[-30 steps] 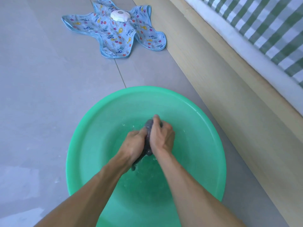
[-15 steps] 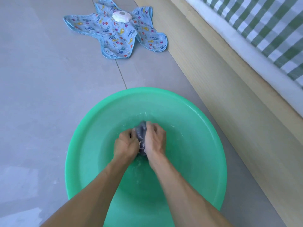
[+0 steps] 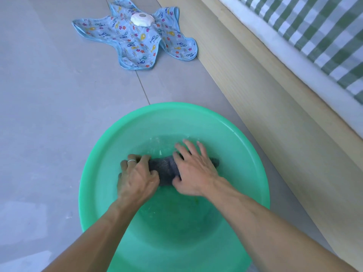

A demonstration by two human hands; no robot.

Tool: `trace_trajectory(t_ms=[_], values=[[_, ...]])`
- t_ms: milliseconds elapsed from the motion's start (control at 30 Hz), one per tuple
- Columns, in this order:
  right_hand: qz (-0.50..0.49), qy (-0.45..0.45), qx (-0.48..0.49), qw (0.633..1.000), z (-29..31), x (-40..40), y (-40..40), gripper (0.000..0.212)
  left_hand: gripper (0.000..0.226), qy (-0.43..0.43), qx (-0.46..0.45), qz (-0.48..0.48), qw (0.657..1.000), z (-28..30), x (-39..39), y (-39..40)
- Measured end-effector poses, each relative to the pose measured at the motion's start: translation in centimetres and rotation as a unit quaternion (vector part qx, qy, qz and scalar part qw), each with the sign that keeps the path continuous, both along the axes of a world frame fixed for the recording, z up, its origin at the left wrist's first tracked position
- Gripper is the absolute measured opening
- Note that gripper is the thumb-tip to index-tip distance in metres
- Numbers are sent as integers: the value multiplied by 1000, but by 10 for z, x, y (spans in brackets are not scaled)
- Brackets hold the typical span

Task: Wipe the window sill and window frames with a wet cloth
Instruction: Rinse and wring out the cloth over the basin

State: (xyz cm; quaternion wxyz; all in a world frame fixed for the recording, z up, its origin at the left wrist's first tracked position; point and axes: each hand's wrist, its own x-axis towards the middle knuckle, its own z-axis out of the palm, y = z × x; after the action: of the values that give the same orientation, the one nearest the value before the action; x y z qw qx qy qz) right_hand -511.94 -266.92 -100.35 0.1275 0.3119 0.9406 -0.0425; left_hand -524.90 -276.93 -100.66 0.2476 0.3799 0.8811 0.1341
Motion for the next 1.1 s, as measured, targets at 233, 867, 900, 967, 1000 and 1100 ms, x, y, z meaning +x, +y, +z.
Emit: trace_trajectory(t_ms=[233,867,900,967,1000,1100], values=[[-218,217,-176,935,34,-20,-6,9,58,-111,118,-69,984,-6,14,-3],[-4,-2,-81,997,55,10,1,22,24,18,12,-228,973,30,2,30],[-34,-3,-142,989,59,9,3,20,33,32,25,-178,983,27,-2,27],[-83,34,-231,969,61,8,7,32,46,-12,25,-63,998,29,-5,23],[-98,62,-249,962,59,6,7,36,45,-68,34,-15,997,29,-4,23],[-186,140,-246,941,49,-3,0,40,18,-336,120,101,929,30,9,22]])
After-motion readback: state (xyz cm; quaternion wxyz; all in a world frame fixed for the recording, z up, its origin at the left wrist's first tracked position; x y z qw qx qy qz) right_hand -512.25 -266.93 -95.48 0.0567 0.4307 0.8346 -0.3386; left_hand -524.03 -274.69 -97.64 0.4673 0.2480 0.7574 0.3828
